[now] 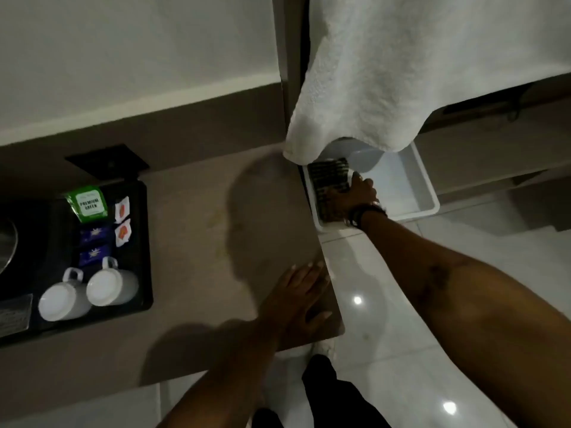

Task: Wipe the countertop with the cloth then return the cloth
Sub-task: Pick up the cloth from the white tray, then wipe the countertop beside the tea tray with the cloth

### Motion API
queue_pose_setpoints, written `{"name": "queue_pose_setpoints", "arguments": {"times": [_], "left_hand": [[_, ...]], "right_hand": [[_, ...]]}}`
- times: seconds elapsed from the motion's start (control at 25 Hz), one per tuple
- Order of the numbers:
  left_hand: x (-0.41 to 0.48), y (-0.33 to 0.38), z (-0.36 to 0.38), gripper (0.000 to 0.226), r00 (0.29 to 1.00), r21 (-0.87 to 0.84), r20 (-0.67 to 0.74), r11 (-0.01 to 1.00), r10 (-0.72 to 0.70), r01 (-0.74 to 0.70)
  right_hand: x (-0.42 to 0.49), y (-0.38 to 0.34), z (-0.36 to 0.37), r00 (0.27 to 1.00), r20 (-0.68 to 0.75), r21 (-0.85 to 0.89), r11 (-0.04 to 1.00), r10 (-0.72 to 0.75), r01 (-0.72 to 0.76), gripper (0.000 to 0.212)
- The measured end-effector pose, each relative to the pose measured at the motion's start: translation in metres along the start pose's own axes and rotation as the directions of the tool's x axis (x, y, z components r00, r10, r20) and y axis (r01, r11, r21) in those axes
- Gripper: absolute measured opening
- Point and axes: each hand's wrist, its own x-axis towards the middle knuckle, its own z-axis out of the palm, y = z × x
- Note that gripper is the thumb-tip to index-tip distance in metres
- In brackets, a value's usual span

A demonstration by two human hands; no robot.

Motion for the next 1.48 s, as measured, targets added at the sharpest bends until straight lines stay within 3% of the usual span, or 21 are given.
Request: {"name": "queue_pose_setpoints", "arguments": {"times": [0.08,0.2,0.32,0.36,0.44,0.52,0.56,0.6,0.64,0.72,0.84,0.92,1.08,1.24,1.36,1.48], "left_hand": [[0.0,-0.001,0.002,0.074,0.998,-0.032,-0.067,0.999,0.001,-0.003],[-0.004,-0.001,0.006,0.07,0.987,-0.135,-0.163,0.991,-0.011,-0.012],[-0.002,-0.005,0.005,0.071,0.995,-0.117,-0.096,0.993,-0.005,-0.006],[-0.002,-0.005,0.005,0.072,0.997,-0.089,-0.082,0.996,-0.013,0.005],[-0.001,-0.006,0.005,0.073,0.999,-0.065,-0.049,0.998,-0.021,0.018],[-0.001,-0.006,0.006,0.074,0.999,-0.071,-0.04,0.997,-0.027,0.025],[-0.002,-0.006,0.006,0.073,0.999,-0.081,-0.038,0.996,-0.029,0.026],[-0.003,-0.006,0.006,0.073,0.999,-0.094,-0.044,0.995,-0.026,0.022],[-0.004,-0.006,0.007,0.072,0.998,-0.118,-0.05,0.993,-0.023,0.017],[-0.004,-0.004,0.008,0.072,0.997,-0.131,-0.075,0.991,0.007,-0.017],[0.0,-0.007,0.004,0.072,0.999,-0.018,-0.024,0.999,0.046,-0.047],[0.0,-0.009,-0.001,0.074,0.999,0.022,0.019,0.999,0.046,-0.046],[-0.007,-0.005,-0.017,0.073,0.999,-0.113,0.031,0.993,0.036,-0.032],[-0.046,-0.016,-0.05,0.068,0.984,-0.299,-0.148,0.944,0.102,-0.142],[-0.125,-0.067,-0.062,0.069,0.95,-0.283,-0.309,0.95,0.041,-0.133],[-0.196,-0.133,-0.063,0.077,0.964,-0.154,-0.265,0.986,0.026,-0.068]], "right_hand": [[0.024,-0.006,0.003,0.99,0.087,0.053,0.992,0.108,-0.113,0.093],[0.05,-0.013,0.011,0.977,0.139,0.035,0.985,0.161,-0.167,0.086],[0.057,-0.014,0.019,0.974,0.121,0.128,0.97,0.194,-0.209,0.08],[0.059,-0.013,0.022,0.977,0.11,0.176,0.964,0.185,-0.202,0.07],[0.067,-0.011,0.024,0.969,0.159,0.267,0.937,0.188,-0.226,0.023],[0.075,-0.014,0.026,0.928,0.303,0.246,0.923,0.216,-0.295,0.033],[0.075,-0.016,0.023,0.924,0.33,0.352,0.883,0.194,-0.312,0.024],[0.072,-0.015,0.02,0.925,0.324,0.441,0.833,0.201,-0.335,0.027],[0.073,-0.014,0.02,0.922,0.343,0.422,0.848,0.179,-0.321,0.044],[0.069,-0.013,0.014,0.915,0.361,0.495,0.794,0.181,-0.352,0.044],[0.051,-0.017,-0.008,0.939,0.308,0.594,0.741,0.149,-0.313,0.027],[0.033,-0.021,-0.025,0.974,0.206,0.609,0.766,0.096,-0.205,0.034],[-0.028,-0.018,-0.046,0.999,0.024,0.488,0.871,0.045,-0.051,0.039],[-0.124,-0.025,-0.021,0.976,-0.181,0.009,0.992,-0.119,0.122,0.044],[-0.196,-0.046,0.037,0.983,-0.127,-0.249,0.964,-0.129,0.094,0.06],[-0.256,-0.065,0.117,0.983,0.108,-0.432,0.884,-0.147,0.179,0.09]]}}
